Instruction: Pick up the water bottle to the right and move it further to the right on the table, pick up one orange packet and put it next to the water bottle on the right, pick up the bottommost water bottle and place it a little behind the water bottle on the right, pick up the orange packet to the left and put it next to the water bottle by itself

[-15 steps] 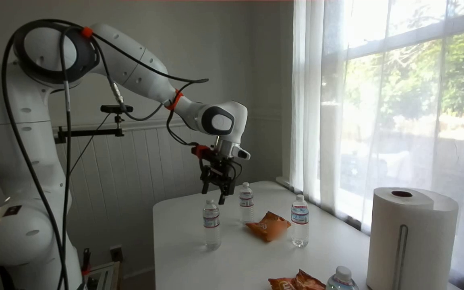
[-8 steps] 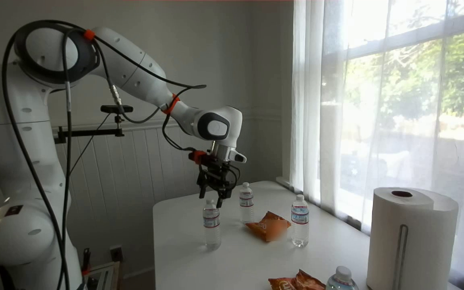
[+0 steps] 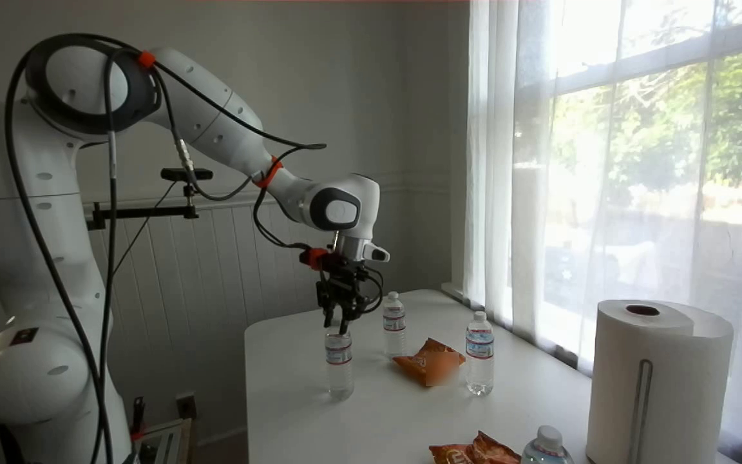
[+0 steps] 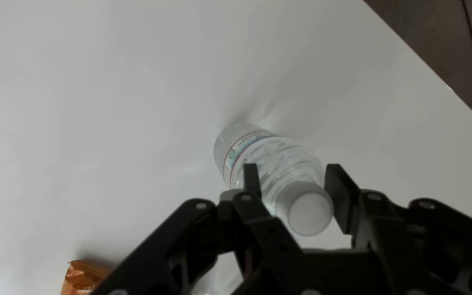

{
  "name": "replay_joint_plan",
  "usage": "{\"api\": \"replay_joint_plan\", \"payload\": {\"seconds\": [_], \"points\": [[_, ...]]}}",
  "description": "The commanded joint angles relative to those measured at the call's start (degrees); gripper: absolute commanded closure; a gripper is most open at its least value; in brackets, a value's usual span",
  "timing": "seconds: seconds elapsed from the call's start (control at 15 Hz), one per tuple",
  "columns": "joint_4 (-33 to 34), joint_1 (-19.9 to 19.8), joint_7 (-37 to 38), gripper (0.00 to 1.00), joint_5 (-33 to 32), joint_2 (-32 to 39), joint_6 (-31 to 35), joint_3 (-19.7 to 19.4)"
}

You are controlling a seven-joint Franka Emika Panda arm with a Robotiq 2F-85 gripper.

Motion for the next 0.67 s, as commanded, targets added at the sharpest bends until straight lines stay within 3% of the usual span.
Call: {"api": "replay_joint_plan", "payload": {"seconds": [0.0, 0.13, 0.6], "points": [[-2.45, 0.42, -2.66, 0.85, 1.11, -2.20, 2.57, 0.35], [-2.20, 0.46, -3.15, 0.91, 0.84, -1.83, 2.76, 0.42], [-1.31, 0.09, -3.64, 0.92, -0.09, -1.41, 2.19, 0.05]]}}
